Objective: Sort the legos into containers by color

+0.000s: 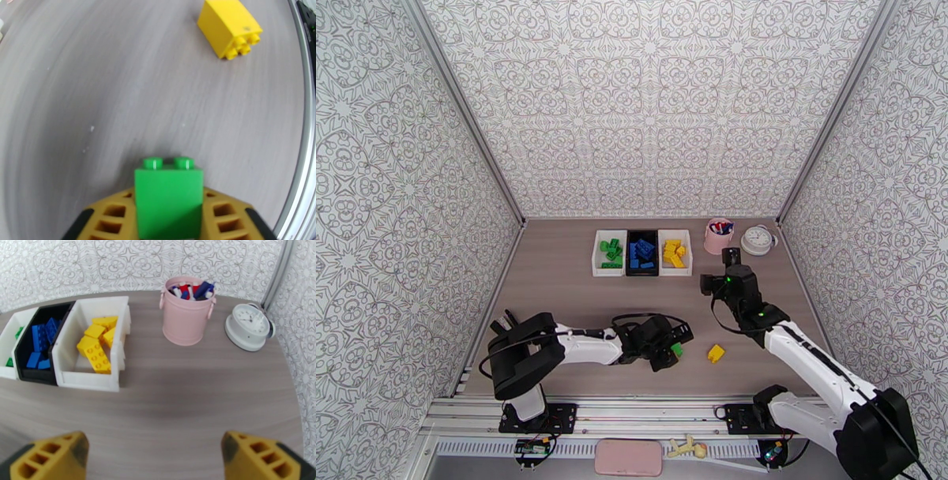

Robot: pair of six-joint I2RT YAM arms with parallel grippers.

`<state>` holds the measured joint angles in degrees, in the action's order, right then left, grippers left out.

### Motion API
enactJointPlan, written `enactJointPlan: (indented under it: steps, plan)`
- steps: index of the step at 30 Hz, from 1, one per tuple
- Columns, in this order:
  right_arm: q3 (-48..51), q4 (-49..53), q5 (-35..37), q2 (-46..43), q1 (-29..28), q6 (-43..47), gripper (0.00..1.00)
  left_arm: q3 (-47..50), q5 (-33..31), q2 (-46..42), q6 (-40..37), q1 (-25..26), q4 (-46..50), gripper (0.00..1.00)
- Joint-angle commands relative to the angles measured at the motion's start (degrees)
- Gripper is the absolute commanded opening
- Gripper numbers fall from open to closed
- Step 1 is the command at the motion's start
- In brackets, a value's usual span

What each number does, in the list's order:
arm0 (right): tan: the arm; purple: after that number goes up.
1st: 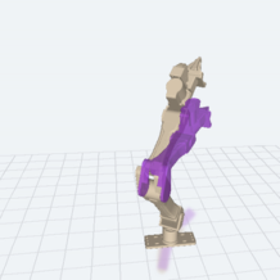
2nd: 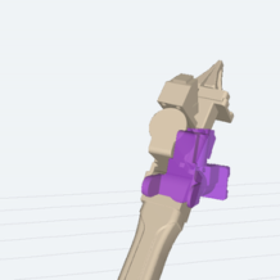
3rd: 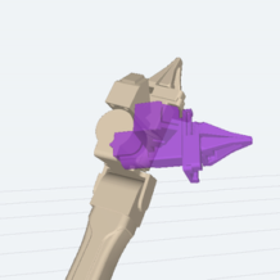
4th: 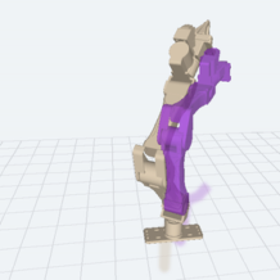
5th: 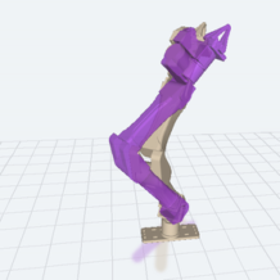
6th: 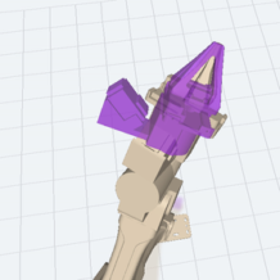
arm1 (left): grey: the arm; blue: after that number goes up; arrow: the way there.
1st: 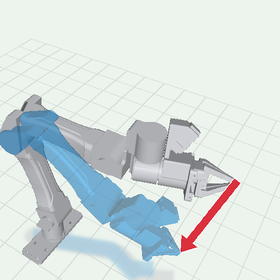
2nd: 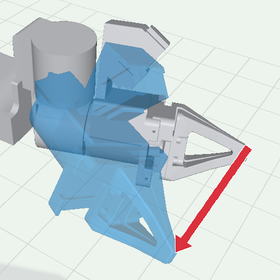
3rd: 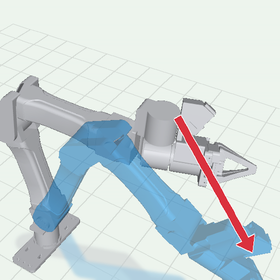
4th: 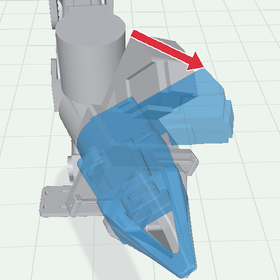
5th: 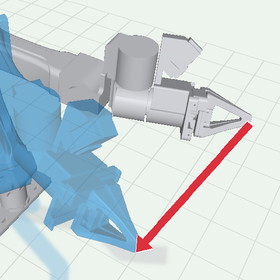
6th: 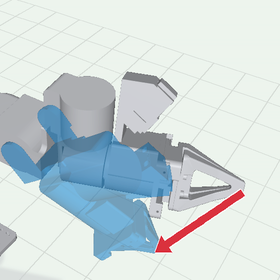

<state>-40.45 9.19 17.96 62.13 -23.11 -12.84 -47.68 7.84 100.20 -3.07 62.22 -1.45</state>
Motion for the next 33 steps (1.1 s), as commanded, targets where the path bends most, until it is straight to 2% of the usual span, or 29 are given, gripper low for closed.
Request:
enactJointPlan:
  steps: [1, 3, 10, 17, 23, 25, 28, 33]
  plan:
    - [1.0, 1.7, -1.4, -1.9, 0.4, -0.5, 0.93, 1.1, -0.4, -2.4, 0.3, -0.8, -1.5, 0.22]
    - [0.8, 2.2, -1.9, -2.4, 0.4, -0.1, 0.98, 3.0, -0.6, -4.5, 0.5, -0.9, -5.2, 0.22]
    - [0.6, 2.7, -4.9, -5.3, 0.4, 0.0, 0.99, 6.3, -4.9, -12.0, 1.9, -3.1, -11.7, 0.21]
    - [0.2, 2.2, -10.3, -6.1, 0.4, 1.4, 1.00, 11.8, -11.0, -22.3, 7.0, -9.3, -16.4, 0.20]
    - [0.2, 0.3, -14.4, -5.7, -0.2, 2.5, 0.99, 12.8, -15.3, -28.2, 9.1, -18.6, -12.1, 0.19]
    - [-0.4, -0.6, -15.2, -4.6, -1.8, 4.3, 1.00, 12.2, -18.4, -28.9, 10.6, -21.7, -11.2, 0.18]
    - [-1.6, -1.6, -15.8, -2.7, -4.7, 6.9, 1.00, 9.2, -22.3, -27.4, 14.8, -26.8, -6.7, 0.18]
    - [-3.4, -3.5, -16.1, 0.8, -9.8, 9.7, 1.00, 1.2, -21.7, -21.1, 19.2, -33.7, 1.0, 0.19]
